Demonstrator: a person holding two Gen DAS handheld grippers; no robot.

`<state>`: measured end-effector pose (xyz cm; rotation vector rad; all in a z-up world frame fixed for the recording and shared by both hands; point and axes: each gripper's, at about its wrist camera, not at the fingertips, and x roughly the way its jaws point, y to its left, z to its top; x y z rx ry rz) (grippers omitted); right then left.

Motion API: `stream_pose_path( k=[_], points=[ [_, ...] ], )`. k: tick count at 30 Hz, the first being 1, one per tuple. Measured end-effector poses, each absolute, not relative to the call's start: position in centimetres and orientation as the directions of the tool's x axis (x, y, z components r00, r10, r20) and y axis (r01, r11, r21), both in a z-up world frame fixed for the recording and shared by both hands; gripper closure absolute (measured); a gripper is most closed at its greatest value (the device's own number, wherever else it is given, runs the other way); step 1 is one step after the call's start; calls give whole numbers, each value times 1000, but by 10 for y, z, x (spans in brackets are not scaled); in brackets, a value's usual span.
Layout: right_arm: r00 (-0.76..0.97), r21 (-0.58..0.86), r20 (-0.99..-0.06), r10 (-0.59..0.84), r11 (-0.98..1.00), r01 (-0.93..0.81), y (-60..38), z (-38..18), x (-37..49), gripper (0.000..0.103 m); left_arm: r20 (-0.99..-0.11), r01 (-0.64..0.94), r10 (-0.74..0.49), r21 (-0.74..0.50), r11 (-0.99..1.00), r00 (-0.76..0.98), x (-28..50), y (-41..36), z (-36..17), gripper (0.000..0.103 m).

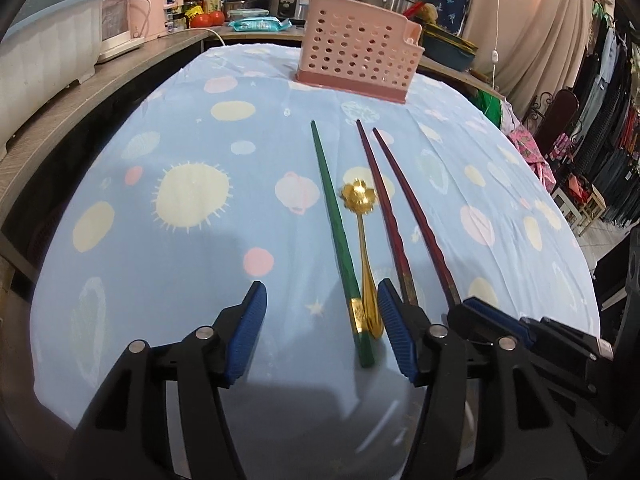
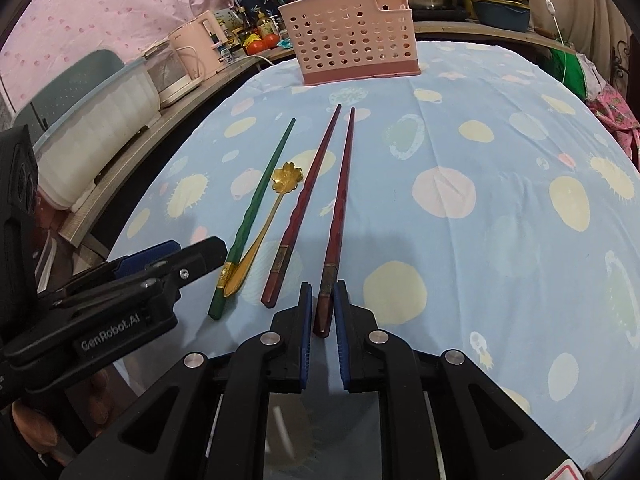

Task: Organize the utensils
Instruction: 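Grasp the second green chopstick with the left tool while the right tool grasps a dark red chopstick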

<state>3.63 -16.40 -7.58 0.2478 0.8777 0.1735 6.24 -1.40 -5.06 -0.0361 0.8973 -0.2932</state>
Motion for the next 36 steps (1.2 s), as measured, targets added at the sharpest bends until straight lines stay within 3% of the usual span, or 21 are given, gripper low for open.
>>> stream_pose_path(
  k=[21, 30, 36],
  points=[
    [625, 273, -743, 237, 961, -40, -165, -79, 36, 93, -770, 278, -211, -46, 960, 602, 50, -23, -62, 51],
    [628, 276, -742, 235, 961, -32, -168, -80, 35, 94, -766, 257, -197, -42, 965, 612, 50, -15, -63, 65],
    [629, 274, -742, 233, 961, -33, -168, -80, 34, 94, -762, 246, -193, -46, 968, 618, 53, -12, -63, 83]
  ],
)
